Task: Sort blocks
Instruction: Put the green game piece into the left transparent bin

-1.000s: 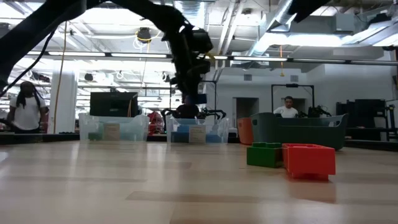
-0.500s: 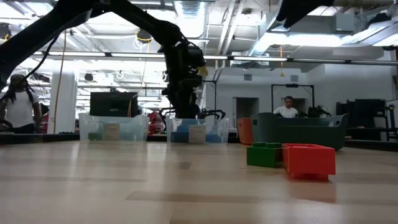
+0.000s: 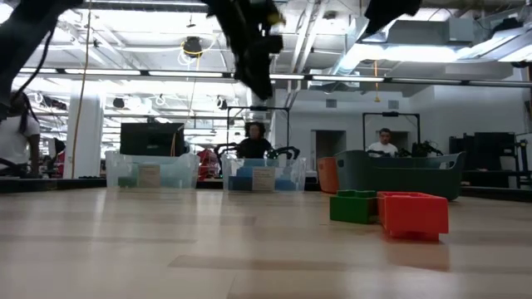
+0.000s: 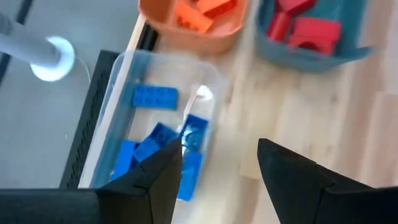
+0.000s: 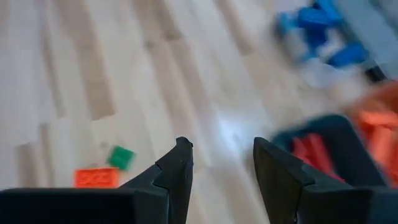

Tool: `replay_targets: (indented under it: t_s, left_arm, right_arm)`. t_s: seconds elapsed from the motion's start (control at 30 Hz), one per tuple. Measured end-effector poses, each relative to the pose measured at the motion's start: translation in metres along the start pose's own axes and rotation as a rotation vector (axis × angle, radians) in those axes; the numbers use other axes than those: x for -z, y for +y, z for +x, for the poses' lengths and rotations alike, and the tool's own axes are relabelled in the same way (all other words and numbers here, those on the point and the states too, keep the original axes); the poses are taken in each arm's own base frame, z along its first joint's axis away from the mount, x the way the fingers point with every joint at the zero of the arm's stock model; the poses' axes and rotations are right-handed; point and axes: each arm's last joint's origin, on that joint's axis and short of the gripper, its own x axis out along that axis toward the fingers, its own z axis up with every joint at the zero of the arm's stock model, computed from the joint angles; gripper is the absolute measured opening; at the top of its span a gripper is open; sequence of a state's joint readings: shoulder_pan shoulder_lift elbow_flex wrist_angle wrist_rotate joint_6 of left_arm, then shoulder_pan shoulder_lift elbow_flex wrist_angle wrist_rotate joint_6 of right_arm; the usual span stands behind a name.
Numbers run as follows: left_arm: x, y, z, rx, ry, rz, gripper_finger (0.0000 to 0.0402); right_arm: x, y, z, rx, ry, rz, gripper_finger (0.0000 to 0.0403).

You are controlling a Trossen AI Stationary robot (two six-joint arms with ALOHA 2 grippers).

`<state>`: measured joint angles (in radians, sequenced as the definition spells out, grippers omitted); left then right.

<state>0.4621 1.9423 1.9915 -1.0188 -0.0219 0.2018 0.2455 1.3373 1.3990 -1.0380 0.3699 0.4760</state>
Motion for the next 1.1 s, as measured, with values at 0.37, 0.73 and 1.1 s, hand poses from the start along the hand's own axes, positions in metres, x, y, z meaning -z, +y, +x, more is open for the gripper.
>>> replay_targets:
  t_s: [0.37, 0.73, 1.1]
  left_arm:
    - [-0.003, -0.080, -0.035, -0.031, 0.001, 0.031, 0.0203]
    - [0.015, -0.153, -0.038, -0.050, -0.087, 0.050, 0.0203]
    - [0.083, -0.170, -0.073, -0.080, -0.133, -0.260, 0.0203]
  right_arm:
    - [0.063, 0.010, 0.086, -0.177, 0.073, 0.056, 0.0175]
    - [0.074, 0.021, 0.104, -0.261, 0.150, 0.008, 0.0202]
    - [0.061, 0.045, 0.144, -0.283, 0.308, 0.088, 0.0270]
